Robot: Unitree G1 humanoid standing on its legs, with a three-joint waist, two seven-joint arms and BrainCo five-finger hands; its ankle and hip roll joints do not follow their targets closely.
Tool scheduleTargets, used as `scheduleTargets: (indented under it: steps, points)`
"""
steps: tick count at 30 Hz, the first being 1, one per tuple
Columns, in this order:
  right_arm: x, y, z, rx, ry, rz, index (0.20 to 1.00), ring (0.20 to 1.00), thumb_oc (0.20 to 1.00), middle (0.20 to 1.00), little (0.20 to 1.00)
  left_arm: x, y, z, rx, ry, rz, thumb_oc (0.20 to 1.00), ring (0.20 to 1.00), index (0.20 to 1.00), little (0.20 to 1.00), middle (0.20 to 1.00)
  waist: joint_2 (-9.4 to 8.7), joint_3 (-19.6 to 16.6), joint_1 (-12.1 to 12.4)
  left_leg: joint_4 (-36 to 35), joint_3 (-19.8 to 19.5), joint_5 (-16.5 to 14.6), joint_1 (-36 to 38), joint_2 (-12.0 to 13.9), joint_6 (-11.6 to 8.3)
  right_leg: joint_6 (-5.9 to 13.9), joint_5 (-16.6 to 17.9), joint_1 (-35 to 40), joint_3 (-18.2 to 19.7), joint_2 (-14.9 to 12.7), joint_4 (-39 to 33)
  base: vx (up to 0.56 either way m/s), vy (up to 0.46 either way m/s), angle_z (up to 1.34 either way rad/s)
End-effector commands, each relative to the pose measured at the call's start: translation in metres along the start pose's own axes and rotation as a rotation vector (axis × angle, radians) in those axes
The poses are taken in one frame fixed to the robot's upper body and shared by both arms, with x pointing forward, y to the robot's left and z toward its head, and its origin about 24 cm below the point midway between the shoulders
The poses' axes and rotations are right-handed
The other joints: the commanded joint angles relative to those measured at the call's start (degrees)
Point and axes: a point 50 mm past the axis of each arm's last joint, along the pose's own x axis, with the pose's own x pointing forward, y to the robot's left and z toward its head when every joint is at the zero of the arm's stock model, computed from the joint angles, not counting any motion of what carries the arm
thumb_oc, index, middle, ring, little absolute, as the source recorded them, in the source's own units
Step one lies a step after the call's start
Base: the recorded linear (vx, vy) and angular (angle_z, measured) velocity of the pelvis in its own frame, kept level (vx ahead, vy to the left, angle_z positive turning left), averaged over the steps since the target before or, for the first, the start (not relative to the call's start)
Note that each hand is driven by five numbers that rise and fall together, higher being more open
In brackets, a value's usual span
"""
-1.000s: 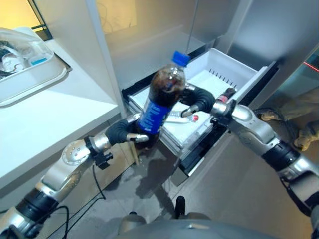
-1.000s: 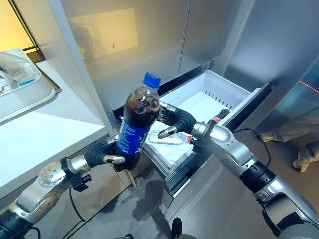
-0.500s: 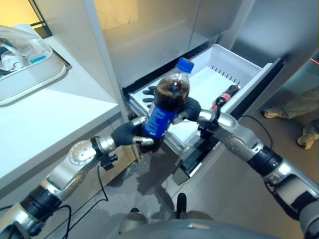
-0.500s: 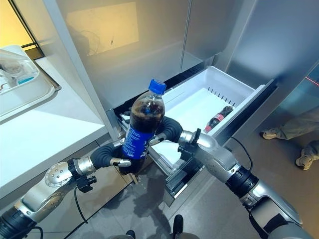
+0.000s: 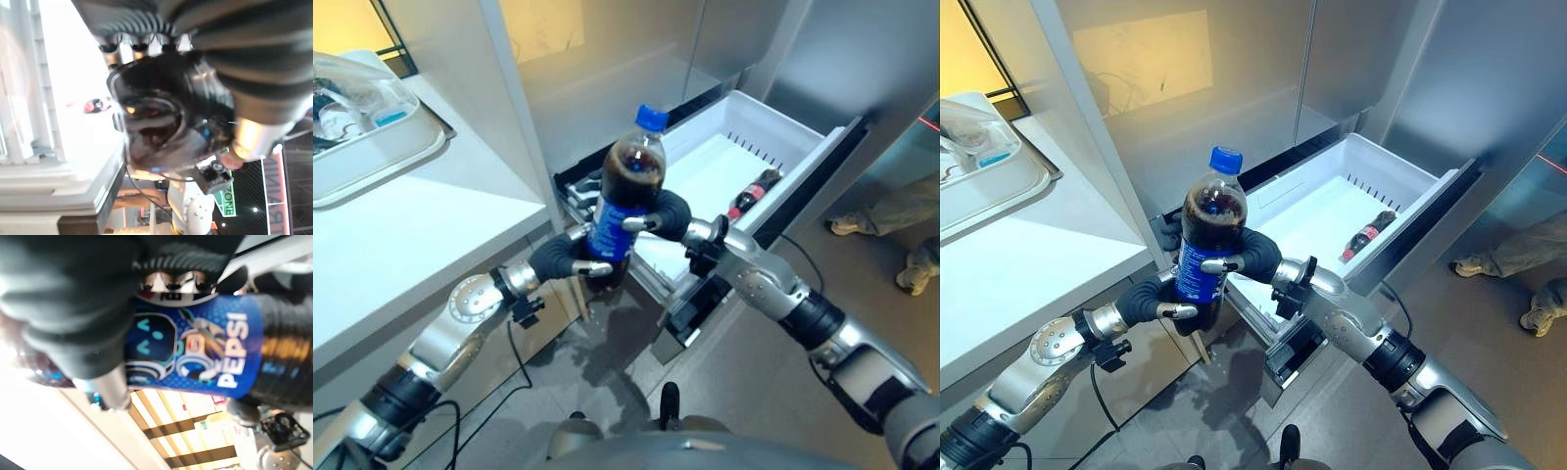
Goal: Take the drinks into the refrigerator
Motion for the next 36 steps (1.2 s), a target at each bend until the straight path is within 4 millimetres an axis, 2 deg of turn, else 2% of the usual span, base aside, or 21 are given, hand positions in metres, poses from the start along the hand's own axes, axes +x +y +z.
scheduleTargets:
  steps: [1, 13, 14, 15, 20, 21, 22, 27, 29, 33, 36]
  points:
    - [0.036, 0.043, 0.022, 0.031, -0.123, 0.262, 0.2, 0.2, 0.2, 0.2, 0.2, 0.017, -0.002, 0.033, 0.109, -0.199, -0.041, 0.2, 0.2, 0.2, 0.2, 0.2, -0.51, -1.6, 0.9, 4.1, -2.0, -5.3, -1.9, -2.8, 5.1, 4.03, -8.8, 0.9, -0.5, -3.0, 9.8, 0.0, 0.0, 0.0]
    - [0.037, 0.044, 0.03, 0.036, -0.192, 0.243, 0.2, 0.2, 0.2, 0.2, 0.2, 0.013, -0.001, 0.029, 0.105, -0.193, -0.004, 0.2, 0.2, 0.2, 0.2, 0.2, -0.41, -1.6, 1.0, 4.0, -1.9, -5.3, -1.9, -2.7, 5.11, 4.02, -8.8, 0.7, -0.6, -3.0, 9.9, 0.0, 0.0, 0.0]
    - [0.036, 0.042, 0.031, 0.032, -0.201, 0.23, 0.2, 0.2, 0.2, 0.2, 0.2, 0.013, -0.002, 0.029, 0.102, -0.192, -0.01, 0.395, 0.395, 0.395, 0.395, 0.395, -0.41, -1.6, 1.0, 4.0, -1.9, -5.3, -1.9, -2.7, 5.14, 4.04, -8.7, 0.7, -0.6, -3.0, 9.8, 0.0, 0.0, 0.0]
    - [0.035, 0.041, 0.032, 0.03, -0.207, 0.222, 0.2, 0.2, 0.2, 0.2, 0.2, 0.013, -0.002, 0.029, 0.099, -0.191, -0.011, 1.0, 1.0, 1.0, 1.0, 1.0, -0.41, -1.6, 1.0, 4.0, -1.9, -5.4, -1.9, -2.7, 5.15, 4.05, -8.7, 0.8, -0.6, -3.0, 9.7, 0.0, 0.0, 0.0]
    - [0.014, 0.029, 0.039, -0.009, -0.253, 0.133, 0.2, 0.2, 0.2, 0.2, 0.2, 0.009, -0.004, 0.029, 0.073, -0.193, -0.011, 1.0, 1.0, 1.0, 1.0, 1.0, -0.41, -1.6, 0.6, 4.0, -1.8, -5.4, -2.1, -2.8, 5.2, 4.17, -8.5, 0.7, -0.6, -3.1, 9.6, 0.0, 0.0, 0.0]
    - [-0.003, 0.02, 0.045, -0.061, -0.261, 0.069, 0.2, 0.2, 0.2, 0.2, 0.2, 0.005, -0.005, 0.029, 0.03, -0.202, -0.014, 1.0, 1.0, 1.0, 1.0, 1.0, -0.51, -1.4, 0.3, 4.1, -1.8, -5.3, -2.2, -2.8, 5.2, 4.26, -8.5, 0.5, -0.6, -3.1, 9.6, 0.0, 0.0, 0.0]
    - [-0.004, 0.02, 0.045, -0.061, -0.261, 0.067, 0.2, 0.2, 0.2, 0.2, 0.2, 0.005, -0.005, 0.029, 0.029, -0.202, -0.016, 1.0, 1.0, 1.0, 1.0, 1.0, -0.48, -1.4, 0.4, 4.1, -1.8, -5.3, -2.2, -2.8, 5.2, 4.26, -8.5, 0.5, -0.6, -3.1, 9.6, 0.0, 0.0, 0.0]
    - [-0.06, -0.002, 0.065, -0.2, -0.305, -0.148, 0.2, 0.2, 0.2, 0.2, 0.2, -0.002, -0.013, 0.028, -0.105, -0.194, -0.108, 1.0, 1.0, 1.0, 1.0, 1.0, -0.65, -1.4, -0.6, 3.9, -2.1, -5.2, -2.5, -2.9, 5.24, 4.56, -8.5, 0.3, -0.8, -3.0, 9.6, 0.0, 0.0, 0.0]
    - [-0.079, -0.005, 0.08, -0.318, -0.311, -0.218, 0.2, 0.2, 0.2, 0.2, 0.2, -0.005, -0.014, 0.025, -0.155, -0.174, -0.139, 1.0, 1.0, 1.0, 1.0, 1.0, -0.69, -1.4, -1.2, 3.7, -2.0, -5.0, -2.5, -2.9, 5.15, 4.71, -8.4, 0.2, -0.7, -2.9, 9.6, 0.0, 0.0, 0.0]
    - [-0.1, -0.01, 0.094, -0.373, -0.405, -0.331, 0.2, 0.2, 0.2, 0.2, 0.2, -0.009, -0.021, 0.019, -0.23, -0.141, -0.185, 1.0, 1.0, 1.0, 1.0, 1.0, -0.55, -1.5, -1.7, 3.2, -1.9, -4.9, -2.3, -2.8, 5.14, 4.78, -8.2, 0.1, -0.6, -2.8, 9.4, 0.01, 0.006, -0.03]
    - [-0.107, -0.011, 0.1, -0.401, -0.447, -0.368, 0.2, 0.2, 0.2, 0.2, 0.2, -0.011, -0.023, 0.016, -0.265, -0.13, -0.186, 1.0, 1.0, 1.0, 1.0, 1.0, -0.5, -1.5, -2.0, 2.9, -1.7, -4.9, -1.9, -2.8, 5.14, 4.81, -8.1, 0.1, -0.3, -2.7, 9.3, 0.01, 0.008, -0.04]
